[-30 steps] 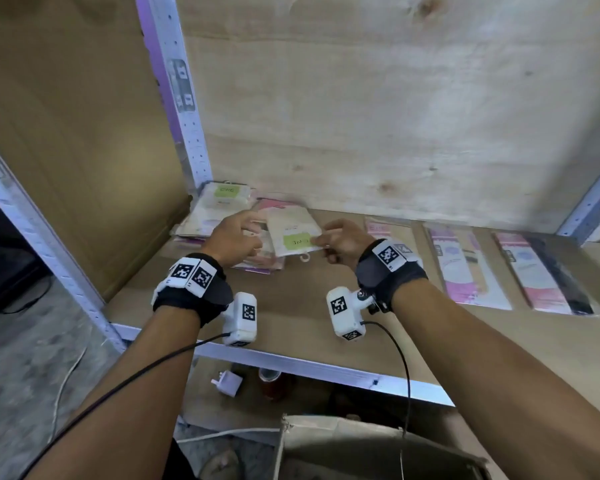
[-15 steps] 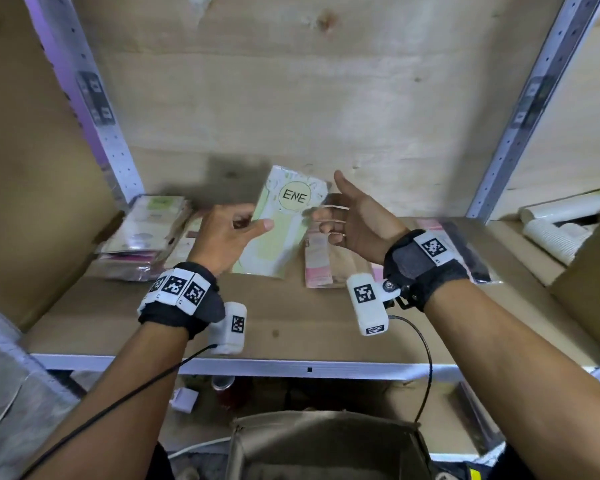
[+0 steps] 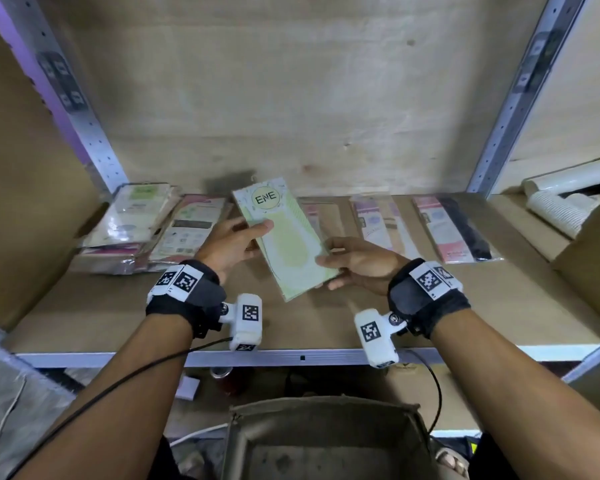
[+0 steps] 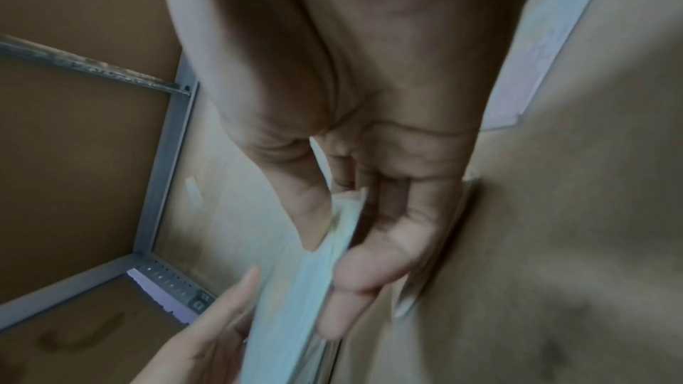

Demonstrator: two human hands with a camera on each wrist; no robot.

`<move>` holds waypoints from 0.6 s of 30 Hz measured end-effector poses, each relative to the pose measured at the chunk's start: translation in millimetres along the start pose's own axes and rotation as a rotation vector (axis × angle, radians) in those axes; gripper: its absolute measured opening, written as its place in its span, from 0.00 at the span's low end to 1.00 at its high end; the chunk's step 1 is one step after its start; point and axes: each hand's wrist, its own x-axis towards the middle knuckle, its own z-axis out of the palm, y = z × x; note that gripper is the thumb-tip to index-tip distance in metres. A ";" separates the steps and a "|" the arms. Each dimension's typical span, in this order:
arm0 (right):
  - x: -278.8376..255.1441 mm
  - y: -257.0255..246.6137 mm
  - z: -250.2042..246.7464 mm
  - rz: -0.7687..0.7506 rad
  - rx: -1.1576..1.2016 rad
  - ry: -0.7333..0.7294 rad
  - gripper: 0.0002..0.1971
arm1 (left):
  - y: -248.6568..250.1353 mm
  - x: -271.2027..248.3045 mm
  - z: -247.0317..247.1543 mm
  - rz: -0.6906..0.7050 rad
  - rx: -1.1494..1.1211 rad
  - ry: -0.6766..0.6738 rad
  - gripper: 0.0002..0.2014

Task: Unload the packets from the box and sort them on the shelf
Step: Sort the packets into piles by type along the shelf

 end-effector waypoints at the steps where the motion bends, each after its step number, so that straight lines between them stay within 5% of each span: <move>1: -1.0 -1.9 -2.2 -0.011 -0.005 -0.003 0.12 | 0.3 2.3 -2.4 -0.003 -0.035 0.017 0.16; 4: -2.9 -4.0 -7.4 -0.027 -0.053 -0.001 0.21 | 2.0 8.3 -13.5 -0.008 -0.131 0.116 0.16; 14: -11.3 4.0 -3.9 -0.030 -0.161 -0.040 0.16 | -12.2 16.2 -23.9 -0.046 0.139 0.453 0.19; 18: -10.9 3.5 -4.0 -0.052 -0.122 -0.024 0.08 | -13.4 16.4 -21.6 -0.052 0.097 0.458 0.17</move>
